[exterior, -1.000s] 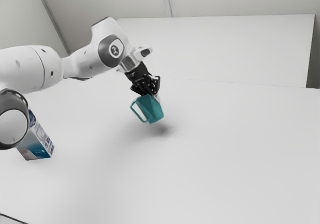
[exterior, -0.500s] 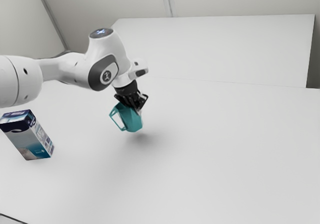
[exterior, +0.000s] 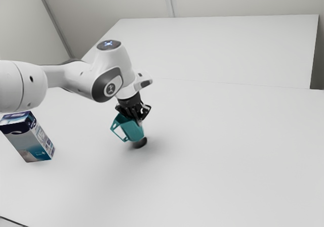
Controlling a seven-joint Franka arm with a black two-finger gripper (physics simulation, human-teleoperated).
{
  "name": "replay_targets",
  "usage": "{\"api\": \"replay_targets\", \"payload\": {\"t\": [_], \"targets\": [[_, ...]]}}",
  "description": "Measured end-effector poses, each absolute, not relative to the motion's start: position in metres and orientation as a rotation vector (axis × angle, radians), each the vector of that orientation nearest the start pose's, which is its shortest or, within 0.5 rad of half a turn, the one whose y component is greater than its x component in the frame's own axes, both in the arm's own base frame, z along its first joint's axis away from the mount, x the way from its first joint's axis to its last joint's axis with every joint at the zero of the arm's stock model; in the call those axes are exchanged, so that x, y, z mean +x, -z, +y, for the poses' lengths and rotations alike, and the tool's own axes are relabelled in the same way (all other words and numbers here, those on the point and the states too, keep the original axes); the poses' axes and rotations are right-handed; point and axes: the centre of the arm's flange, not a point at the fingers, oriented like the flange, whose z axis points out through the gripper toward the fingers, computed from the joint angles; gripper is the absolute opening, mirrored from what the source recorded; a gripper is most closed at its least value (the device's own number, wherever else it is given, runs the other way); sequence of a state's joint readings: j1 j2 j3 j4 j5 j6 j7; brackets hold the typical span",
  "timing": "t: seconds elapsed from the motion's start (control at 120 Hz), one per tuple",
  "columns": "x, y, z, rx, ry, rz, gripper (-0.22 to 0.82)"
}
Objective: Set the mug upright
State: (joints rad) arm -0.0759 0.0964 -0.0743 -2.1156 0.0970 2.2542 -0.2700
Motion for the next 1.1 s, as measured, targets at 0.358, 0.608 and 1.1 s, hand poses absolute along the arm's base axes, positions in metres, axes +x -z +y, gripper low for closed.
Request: {"api": "replay_targets", "payload": {"t": [0.358, 0.608, 1.1], "targets": [[0.559, -0.343, -0.081, -3.071, 0.027, -0.199, -0.10], [0.557, -0.368, -0.082, -3.074, 0.070, -0.232, 0.37], [0.575, -0.517, -0.089, -3.075, 0.233, -0.214, 0.58]]}}
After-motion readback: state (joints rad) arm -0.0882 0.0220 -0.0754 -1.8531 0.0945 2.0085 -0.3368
